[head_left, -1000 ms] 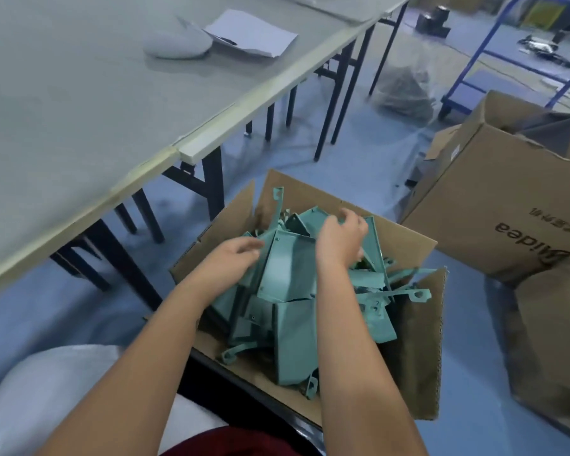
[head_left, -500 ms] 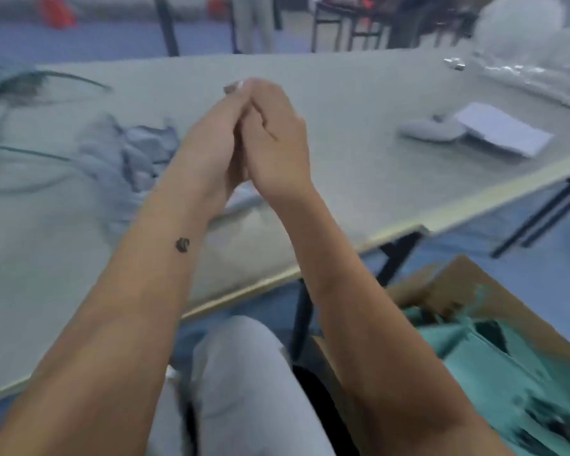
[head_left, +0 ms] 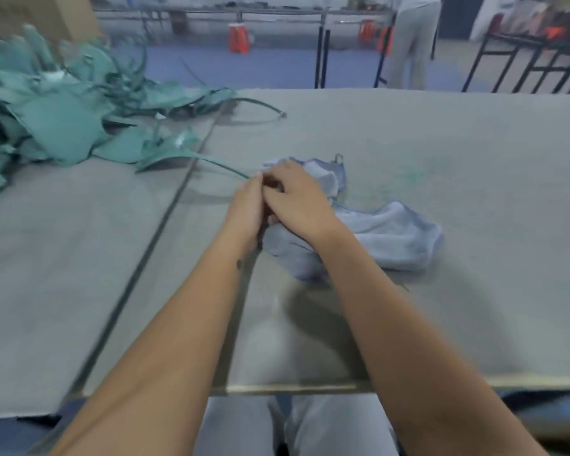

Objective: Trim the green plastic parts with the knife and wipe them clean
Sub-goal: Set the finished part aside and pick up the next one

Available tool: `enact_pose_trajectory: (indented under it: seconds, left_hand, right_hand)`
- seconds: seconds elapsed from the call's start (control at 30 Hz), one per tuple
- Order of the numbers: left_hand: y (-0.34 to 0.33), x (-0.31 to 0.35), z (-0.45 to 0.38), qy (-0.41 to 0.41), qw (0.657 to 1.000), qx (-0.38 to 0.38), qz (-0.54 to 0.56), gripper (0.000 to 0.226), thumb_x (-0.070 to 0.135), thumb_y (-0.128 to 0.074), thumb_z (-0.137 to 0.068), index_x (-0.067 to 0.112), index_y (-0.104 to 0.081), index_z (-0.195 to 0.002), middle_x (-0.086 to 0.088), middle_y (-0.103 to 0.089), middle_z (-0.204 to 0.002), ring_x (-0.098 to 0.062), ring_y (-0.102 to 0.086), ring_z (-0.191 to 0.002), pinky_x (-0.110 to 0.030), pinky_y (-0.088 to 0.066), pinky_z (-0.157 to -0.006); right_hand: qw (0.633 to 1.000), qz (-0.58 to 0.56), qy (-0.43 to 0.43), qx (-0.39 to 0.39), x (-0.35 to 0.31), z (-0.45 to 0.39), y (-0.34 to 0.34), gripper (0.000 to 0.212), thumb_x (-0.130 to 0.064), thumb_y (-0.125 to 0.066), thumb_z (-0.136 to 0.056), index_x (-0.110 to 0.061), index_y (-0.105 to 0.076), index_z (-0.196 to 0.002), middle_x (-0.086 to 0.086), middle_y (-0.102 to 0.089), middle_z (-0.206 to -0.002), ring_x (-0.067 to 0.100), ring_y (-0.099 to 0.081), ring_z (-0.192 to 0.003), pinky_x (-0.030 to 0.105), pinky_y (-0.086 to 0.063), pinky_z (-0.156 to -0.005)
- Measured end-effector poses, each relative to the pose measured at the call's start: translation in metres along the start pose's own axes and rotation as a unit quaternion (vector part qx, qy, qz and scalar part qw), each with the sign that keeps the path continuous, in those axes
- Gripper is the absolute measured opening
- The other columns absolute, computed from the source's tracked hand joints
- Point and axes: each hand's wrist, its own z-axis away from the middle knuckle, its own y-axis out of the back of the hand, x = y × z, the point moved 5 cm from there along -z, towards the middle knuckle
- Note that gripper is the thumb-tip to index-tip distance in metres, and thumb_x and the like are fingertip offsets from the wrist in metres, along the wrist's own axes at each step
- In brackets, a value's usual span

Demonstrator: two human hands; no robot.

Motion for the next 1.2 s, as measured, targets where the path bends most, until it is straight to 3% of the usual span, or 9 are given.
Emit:
enact_pose_trajectory:
  seconds: [0.17,0.33,0.47,0.63,0.8,0.9,1.03,1.13,1.2]
  left_hand:
    - [0.004,-0.007,-0.01,0.068,0.996,-0.012,0.06,0.013,0.014,-0.047,-0.097,0.011,-0.059,-0.092,-0.007,-0.067,-0.055,-0.015,-0.066,-0.047,-0.017,-0.046,-0.04]
    - [0.009,0.014,-0.017,-0.037,0.993,0.041,-0.102,0.013,0.009,-0.046,-0.087,0.005,-0.056,-0.08,-0.011,-0.058,-0.052,-0.02,-0.051,-0.037,-0.022,-0.04,-0.039]
    - [0.03,0.022,-0.03,-0.056,0.987,0.131,-0.07,0.021,0.007,-0.047,-0.083,0.017,-0.062,-0.074,-0.004,-0.062,-0.06,-0.018,-0.054,-0.052,-0.029,-0.049,-0.054]
    - [0.054,0.017,-0.044,-0.072,0.985,0.145,-0.052,0.036,0.004,-0.046,-0.087,0.032,-0.069,-0.089,-0.003,-0.063,-0.114,0.009,-0.057,-0.067,-0.006,-0.043,-0.058]
    - [0.046,0.015,-0.062,-0.015,0.993,0.101,-0.054,0.039,0.008,-0.044,-0.093,0.03,-0.066,-0.116,0.009,-0.057,-0.111,-0.007,-0.05,-0.097,-0.017,-0.043,-0.083]
    - [0.042,0.017,-0.069,0.052,0.993,0.089,-0.062,0.037,0.015,-0.044,-0.097,0.03,-0.061,-0.126,0.005,-0.047,-0.122,-0.011,-0.042,-0.102,-0.023,-0.037,-0.079]
    - [0.049,0.011,-0.069,0.004,0.987,0.162,0.007,0.022,0.011,-0.051,-0.094,0.028,-0.065,-0.092,0.009,-0.057,-0.093,-0.007,-0.051,-0.078,-0.015,-0.046,-0.055]
    - [0.065,0.003,-0.064,-0.079,0.972,0.219,0.008,0.028,0.002,-0.052,-0.093,0.013,-0.069,-0.111,0.007,-0.067,-0.098,-0.004,-0.062,-0.086,-0.007,-0.046,-0.071]
    - [0.068,0.001,-0.06,-0.098,0.969,0.227,0.014,0.029,-0.001,-0.045,-0.095,0.014,-0.065,-0.109,0.003,-0.064,-0.09,-0.004,-0.065,-0.073,-0.01,-0.048,-0.062]
  right_hand:
    - [0.982,0.171,-0.054,-0.065,0.018,0.016,0.014,0.068,-0.047,-0.057,-0.075,-0.029,-0.043,-0.139,0.009,-0.042,-0.138,0.032,-0.033,-0.13,0.044,-0.029,-0.111]
    - [0.976,0.21,0.008,-0.059,0.007,0.007,0.011,0.038,-0.025,-0.057,-0.083,-0.014,-0.053,-0.119,0.012,-0.06,-0.107,0.032,-0.052,-0.101,0.04,-0.047,-0.081]
    - [0.984,0.178,-0.017,0.01,0.011,-0.006,0.047,0.021,-0.007,-0.058,-0.077,-0.017,-0.066,-0.093,0.01,-0.067,-0.091,0.03,-0.059,-0.089,0.033,-0.044,-0.069]
    - [0.953,0.212,-0.025,0.213,0.029,-0.013,0.14,0.035,0.005,-0.047,-0.071,-0.014,-0.068,-0.092,0.011,-0.05,-0.087,0.035,-0.05,-0.093,0.029,-0.029,-0.07]
    - [0.919,0.338,-0.173,0.108,0.047,-0.014,0.135,0.039,-0.014,-0.051,-0.082,-0.028,-0.064,-0.116,0.012,-0.045,-0.125,0.036,-0.037,-0.118,0.042,-0.031,-0.095]
    - [0.962,0.251,-0.088,0.067,0.022,-0.011,0.093,0.032,-0.015,-0.047,-0.087,-0.023,-0.069,-0.109,0.01,-0.056,-0.121,0.031,-0.049,-0.114,0.034,-0.035,-0.093]
    - [0.999,0.03,0.033,0.029,-0.031,0.011,0.031,0.024,0.0,-0.049,-0.085,-0.006,-0.07,-0.093,0.012,-0.061,-0.098,0.025,-0.056,-0.093,0.027,-0.038,-0.084]
    - [0.999,-0.036,-0.025,-0.005,-0.034,0.021,0.004,0.014,-0.007,-0.048,-0.086,-0.007,-0.058,-0.095,0.01,-0.06,-0.087,0.03,-0.055,-0.083,0.045,-0.045,-0.077]
    - [0.996,-0.009,-0.087,0.003,-0.02,0.019,0.001,0.021,-0.017,-0.048,-0.09,-0.007,-0.047,-0.108,0.015,-0.055,-0.103,0.035,-0.052,-0.094,0.046,-0.043,-0.084]
